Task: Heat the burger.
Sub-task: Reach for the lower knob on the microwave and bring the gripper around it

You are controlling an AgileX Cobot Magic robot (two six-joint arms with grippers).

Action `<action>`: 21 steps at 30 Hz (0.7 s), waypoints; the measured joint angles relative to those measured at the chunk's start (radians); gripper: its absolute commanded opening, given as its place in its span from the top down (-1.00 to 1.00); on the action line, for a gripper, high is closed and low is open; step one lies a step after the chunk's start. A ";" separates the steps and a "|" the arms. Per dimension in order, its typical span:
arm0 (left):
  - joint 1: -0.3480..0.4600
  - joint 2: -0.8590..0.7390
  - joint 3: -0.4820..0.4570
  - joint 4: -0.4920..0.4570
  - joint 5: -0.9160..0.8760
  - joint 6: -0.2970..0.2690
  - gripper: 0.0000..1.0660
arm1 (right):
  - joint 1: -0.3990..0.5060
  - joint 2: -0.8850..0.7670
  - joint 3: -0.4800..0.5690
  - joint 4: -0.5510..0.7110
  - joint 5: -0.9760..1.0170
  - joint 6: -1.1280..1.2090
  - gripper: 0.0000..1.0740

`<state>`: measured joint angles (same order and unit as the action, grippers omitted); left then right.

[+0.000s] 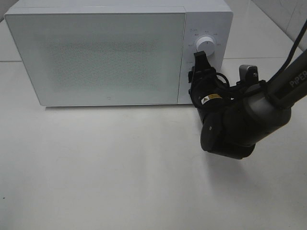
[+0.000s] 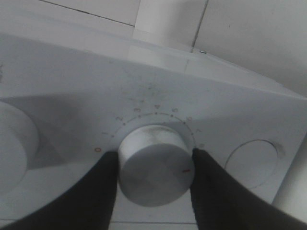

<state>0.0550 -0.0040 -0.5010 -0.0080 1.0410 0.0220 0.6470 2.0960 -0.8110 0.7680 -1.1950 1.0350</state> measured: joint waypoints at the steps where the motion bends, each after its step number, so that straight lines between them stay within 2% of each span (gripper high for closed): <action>1: 0.000 0.000 0.000 0.000 -0.001 0.000 -0.92 | 0.003 0.000 -0.001 0.010 0.000 0.023 0.80; 21: 0.000 0.000 0.000 0.000 -0.001 0.000 -0.92 | 0.014 0.000 -0.015 0.079 0.002 0.299 0.80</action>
<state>0.0550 -0.0040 -0.5010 -0.0080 1.0400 0.0220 0.6610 2.0960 -0.8260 0.8470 -1.1930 1.3340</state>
